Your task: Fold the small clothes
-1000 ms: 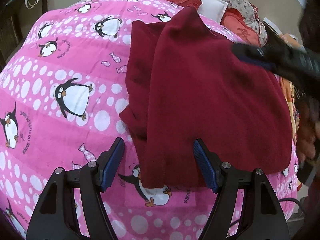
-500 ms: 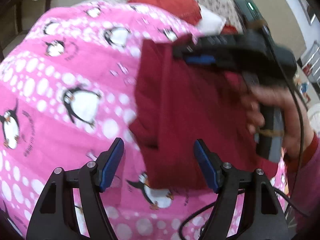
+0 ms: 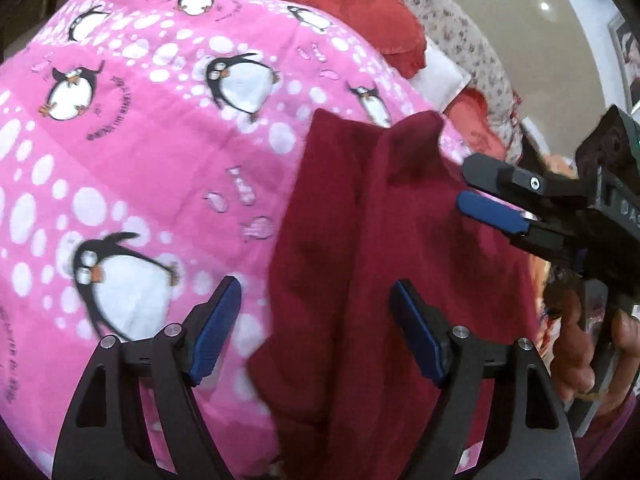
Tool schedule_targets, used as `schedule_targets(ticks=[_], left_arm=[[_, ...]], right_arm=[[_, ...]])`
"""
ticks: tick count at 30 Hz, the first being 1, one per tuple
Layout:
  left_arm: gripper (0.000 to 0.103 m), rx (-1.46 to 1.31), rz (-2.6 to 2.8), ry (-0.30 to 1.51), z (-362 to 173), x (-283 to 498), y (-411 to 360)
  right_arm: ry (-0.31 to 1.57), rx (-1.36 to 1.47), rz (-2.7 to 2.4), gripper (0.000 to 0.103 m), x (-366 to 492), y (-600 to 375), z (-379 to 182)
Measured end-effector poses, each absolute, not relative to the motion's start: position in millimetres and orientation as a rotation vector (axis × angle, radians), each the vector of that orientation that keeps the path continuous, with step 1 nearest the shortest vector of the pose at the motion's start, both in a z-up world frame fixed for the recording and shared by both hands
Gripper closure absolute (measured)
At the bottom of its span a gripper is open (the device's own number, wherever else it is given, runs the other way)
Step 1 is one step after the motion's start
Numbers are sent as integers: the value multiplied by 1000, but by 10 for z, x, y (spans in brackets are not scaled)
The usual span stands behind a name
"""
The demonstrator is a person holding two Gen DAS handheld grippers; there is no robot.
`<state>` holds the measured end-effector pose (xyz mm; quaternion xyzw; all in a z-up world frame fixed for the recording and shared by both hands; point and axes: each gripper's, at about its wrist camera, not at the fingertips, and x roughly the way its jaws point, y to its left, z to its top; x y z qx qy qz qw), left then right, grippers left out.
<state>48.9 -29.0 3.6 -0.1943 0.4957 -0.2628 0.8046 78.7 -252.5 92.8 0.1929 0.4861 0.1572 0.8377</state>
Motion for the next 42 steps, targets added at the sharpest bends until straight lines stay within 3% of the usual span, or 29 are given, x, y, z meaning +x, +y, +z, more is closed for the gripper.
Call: schedule_targets(ticks=[2,8,19,20,22,24,28,34,38,42], left_arm=[[41,-472,-643,1044,37,455,-343],[41,-349,-705,915,212,239,-501],[44,-286,-738,895,334,174,-661],[44,-279,-737,903,340,169,-663],[44,-264,-703,935,350,162,-650],[40,-256,-658,945,353,131,-548],[25,-253,-583,944,338,126,-436],[23,-226,-564,1027,147,296,-668],[62,-280,-593,1029,235,244,-716],[71,-217,-635,956,569,122,-918]], right_arm=[[1037,395,334,35,831,-2429,954],[1108,360,332,35,1035,-2161,903],[1334,97,315,32,1360,-1736,593],[1327,99,317,34,1358,-1750,581],[1291,78,307,51,1306,-1803,588],[1260,95,334,75,1247,-1892,611],[1215,224,380,83,1131,-2174,624],[1174,270,383,85,1028,-2190,652],[1121,278,392,85,908,-2230,792],[1056,302,399,85,699,-2461,1012]])
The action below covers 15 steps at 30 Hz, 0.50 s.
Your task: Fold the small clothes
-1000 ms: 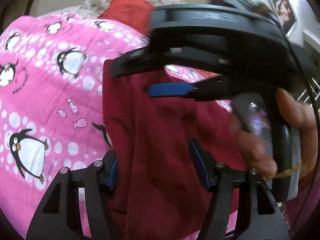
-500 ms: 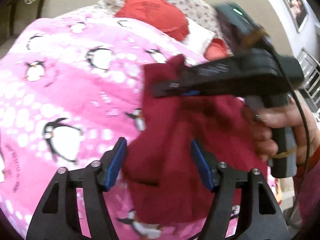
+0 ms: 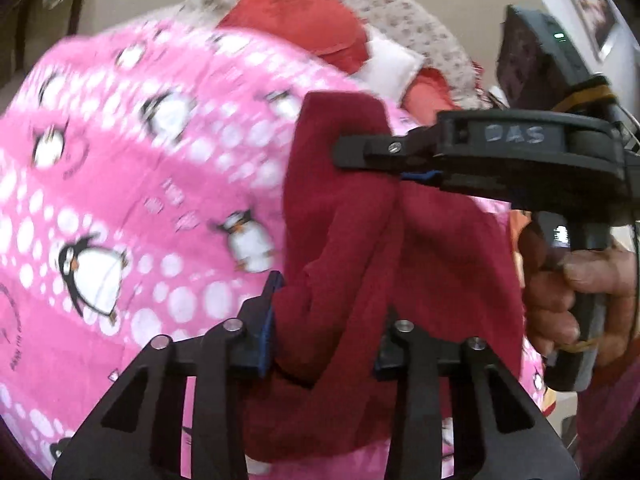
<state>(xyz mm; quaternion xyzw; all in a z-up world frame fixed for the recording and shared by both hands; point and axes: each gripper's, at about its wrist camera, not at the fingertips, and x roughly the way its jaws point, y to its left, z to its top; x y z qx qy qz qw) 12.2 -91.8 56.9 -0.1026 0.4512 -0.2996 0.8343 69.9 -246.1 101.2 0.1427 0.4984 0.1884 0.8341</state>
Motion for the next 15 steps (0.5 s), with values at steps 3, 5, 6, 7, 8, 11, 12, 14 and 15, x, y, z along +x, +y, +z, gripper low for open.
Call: schedule_targets(ticks=[3,5,6,7,8,11,12,14,15], left_arm=[[74,-176,-697,907,866,70,-1189],[75,-153,-744,886,1014,-23,-1397],[75,-142,-771,878,1071,-65,-1514],[75,-128,-798,872,1127,-124,-1647],[75,-110,-827,864,1182,-191,-1812],[75,-67,-897,851,1260,-406,-2160],[75,-58,-914,853,1252,-443,-2255],[75,-33,-955,872,1241,-564,-2541],[75,-19,-965,884,1234,-635,-2667]], right_arm=[[1005,327,388,86,509,-2741,1212],[962,345,372,86,325,-2985,1369],[936,354,360,86,212,-3141,1464],[920,359,350,86,126,-3246,1516],[899,364,334,86,4,-3392,1581],[849,385,282,87,-342,-3809,1686],[838,396,267,87,-436,-3938,1697],[825,432,222,87,-676,-4243,1656],[825,446,203,87,-762,-4349,1619]])
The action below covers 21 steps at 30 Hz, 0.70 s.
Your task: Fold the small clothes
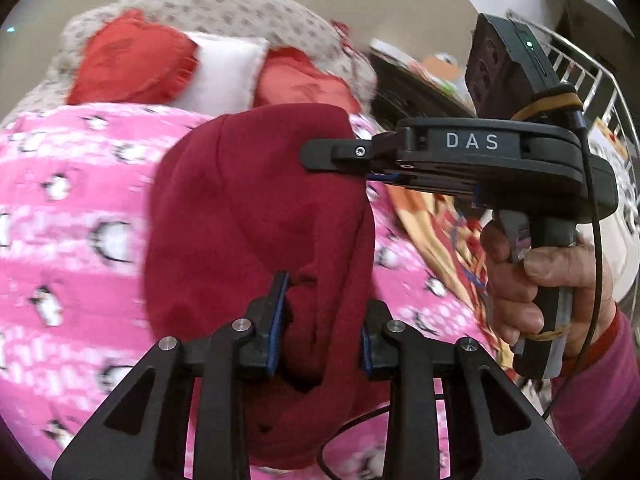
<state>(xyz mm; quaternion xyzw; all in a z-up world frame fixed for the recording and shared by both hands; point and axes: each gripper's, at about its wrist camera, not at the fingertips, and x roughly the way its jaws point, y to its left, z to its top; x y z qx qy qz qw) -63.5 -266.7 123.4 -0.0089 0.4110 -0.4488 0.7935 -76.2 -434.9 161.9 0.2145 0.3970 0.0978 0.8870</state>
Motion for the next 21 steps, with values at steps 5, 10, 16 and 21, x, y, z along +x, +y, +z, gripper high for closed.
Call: schedule_targets(ticks=[5,10,16,21], left_arm=[[75,76,-976,943,966,-903,-3124],[58,169,-1028,982,955,-1124,-3248],[47,251,-1010,837,1296,-1306,-2640],[47,284,-856,830,1080,-1055,-2361]], right_arm=[[864,536,88,87,-1126,-4864,1155],[925,573,4,87,-1133,-5016,669],[868,661,-21,79,-1369,-5067,818],[810,690,54,55,-1657,-4809,978]])
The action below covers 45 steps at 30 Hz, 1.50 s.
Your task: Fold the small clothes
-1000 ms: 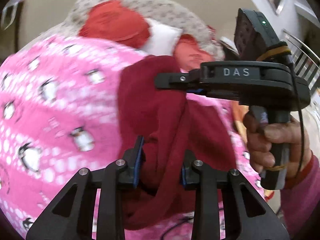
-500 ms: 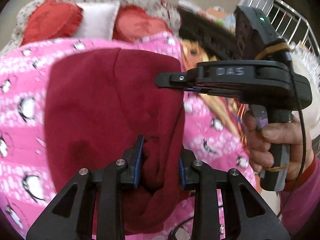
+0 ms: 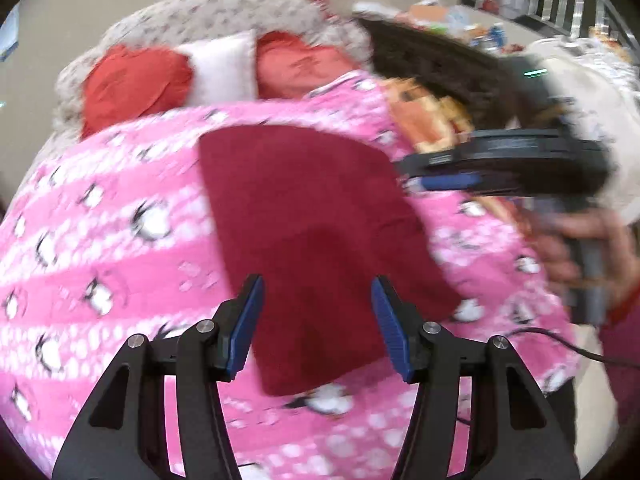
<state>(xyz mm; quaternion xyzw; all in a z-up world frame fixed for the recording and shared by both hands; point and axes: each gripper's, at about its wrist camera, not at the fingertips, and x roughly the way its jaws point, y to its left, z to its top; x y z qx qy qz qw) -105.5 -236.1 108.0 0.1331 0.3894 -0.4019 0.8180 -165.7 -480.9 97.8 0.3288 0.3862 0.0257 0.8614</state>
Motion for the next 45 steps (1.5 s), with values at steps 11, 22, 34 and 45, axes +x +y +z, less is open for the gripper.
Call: schedule_targets(ticks=[11,22,34,45], left_arm=[[47,299,-800,965,473,-1016,-2451],[47,274,-788,925,659,-1012,-2422],[46,353,-784,900,514,-1106,-2624],[46,312,-764,921,540,-1071,-2532]], right_arm=[[985,413,-20,77,-1824,-4428,449],[786,740,-61,51,-1637,-5014,671],[906,395,-196,95,-992,-4954,516],[818,419,-50,83,-1617,-4565,1097]])
